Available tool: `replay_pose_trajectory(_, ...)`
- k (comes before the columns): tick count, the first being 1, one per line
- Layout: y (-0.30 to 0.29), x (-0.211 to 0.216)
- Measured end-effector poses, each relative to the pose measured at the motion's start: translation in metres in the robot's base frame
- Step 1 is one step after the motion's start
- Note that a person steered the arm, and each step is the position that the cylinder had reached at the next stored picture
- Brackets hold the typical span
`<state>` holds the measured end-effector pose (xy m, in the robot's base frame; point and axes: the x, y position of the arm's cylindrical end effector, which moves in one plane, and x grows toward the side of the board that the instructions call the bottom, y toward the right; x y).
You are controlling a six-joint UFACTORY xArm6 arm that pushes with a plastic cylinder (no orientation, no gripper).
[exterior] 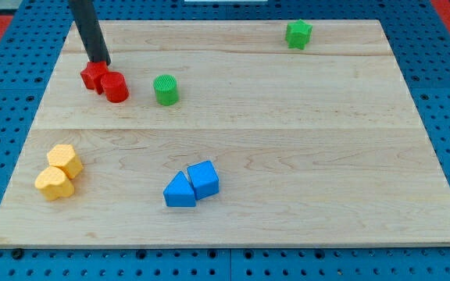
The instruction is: Move the red blocks to the left of the green circle
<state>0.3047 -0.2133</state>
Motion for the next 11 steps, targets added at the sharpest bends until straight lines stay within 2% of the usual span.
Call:
replay_pose_trajectory(1,-0.071,-0.009)
replay_pose_trajectory(2,-0.091,-0.005)
replay_pose_trajectory(4,-0.013,0.03)
replay_pose_trajectory(7,0.04,0.069)
replay_pose_trajectory(8,0.043,0.064)
replay_pose_trajectory(9,0.055,0.025)
replay_pose_trajectory(10,0.085,0.018)
replay_pose_trajectory(11,0.085,0.018)
